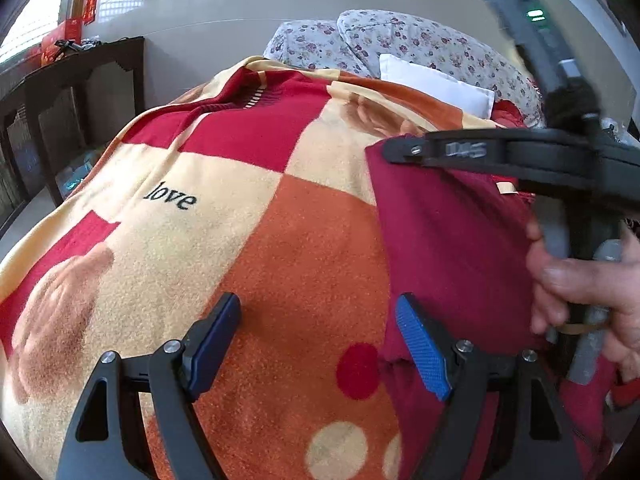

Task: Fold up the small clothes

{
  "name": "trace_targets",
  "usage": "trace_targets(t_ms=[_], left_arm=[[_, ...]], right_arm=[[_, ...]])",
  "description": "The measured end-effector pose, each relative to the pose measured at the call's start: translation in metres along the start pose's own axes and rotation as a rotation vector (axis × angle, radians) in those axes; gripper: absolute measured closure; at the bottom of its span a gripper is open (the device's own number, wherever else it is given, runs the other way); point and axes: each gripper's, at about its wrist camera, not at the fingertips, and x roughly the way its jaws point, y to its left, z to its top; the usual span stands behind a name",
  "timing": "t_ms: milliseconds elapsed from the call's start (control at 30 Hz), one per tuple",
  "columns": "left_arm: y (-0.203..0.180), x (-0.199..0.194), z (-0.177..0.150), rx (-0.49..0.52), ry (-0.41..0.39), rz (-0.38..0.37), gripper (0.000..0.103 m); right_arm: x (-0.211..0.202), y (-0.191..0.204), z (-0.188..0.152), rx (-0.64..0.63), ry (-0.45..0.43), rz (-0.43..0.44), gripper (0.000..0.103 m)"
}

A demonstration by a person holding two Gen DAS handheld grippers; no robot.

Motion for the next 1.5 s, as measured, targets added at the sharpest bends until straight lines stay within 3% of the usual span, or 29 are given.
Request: trace_targets(t_ms=[100, 233, 300, 533, 667, 767, 933, 1067, 1267, 1367, 1500], left_arm=[[-0.003, -0.002, -0.001, 0.015, -0.011, 0.008, 0.024], [-0.004, 0.001, -0.001, 0.021, 0.0, 0.021, 0.024], [-0.003, 0.003, -0.001, 0.016, 0.002, 0.024, 0.024], [-0.005, 0.009, -0.001, 0.024, 0.017, 0.041, 0.024], [-0.005, 0.01, -0.002, 0.024, 0.019, 0.042, 0.023], [-0.007, 0.008, -0.002, 0.034, 0.013, 0.055, 0.023], [-0.029, -0.01, 0.002, 0.112, -0.026, 0.084, 0.023], [-0.053, -0.021, 0.008, 0.16, -0.008, 0.019, 0.02], [-0.081, -0.011, 0.019, 0.085, 0.055, -0.104, 0.015], [-0.098, 0.006, 0.02, 0.068, 0.077, -0.111, 0.015], [-0.116, 0.022, 0.014, 0.094, 0.114, -0.089, 0.015]], right_arm=[[-0.034, -0.004, -0.008, 0.015, 0.003, -0.001, 0.085], [-0.078, -0.01, -0.034, 0.038, 0.003, -0.02, 0.059], [-0.091, -0.014, -0.055, 0.058, 0.03, -0.04, 0.055], [-0.076, -0.05, -0.115, 0.248, 0.171, -0.128, 0.055], [-0.1, -0.05, -0.128, 0.257, 0.156, -0.125, 0.052], [-0.125, -0.056, -0.138, 0.26, 0.14, -0.178, 0.041], [-0.169, -0.09, -0.161, 0.389, 0.073, -0.228, 0.038], [-0.195, -0.126, -0.175, 0.519, 0.005, -0.261, 0.038], [-0.215, -0.173, -0.192, 0.622, -0.045, -0.343, 0.038], [-0.215, -0.192, -0.2, 0.651, -0.053, -0.309, 0.039], [-0.221, -0.185, -0.194, 0.639, -0.05, -0.315, 0.038]])
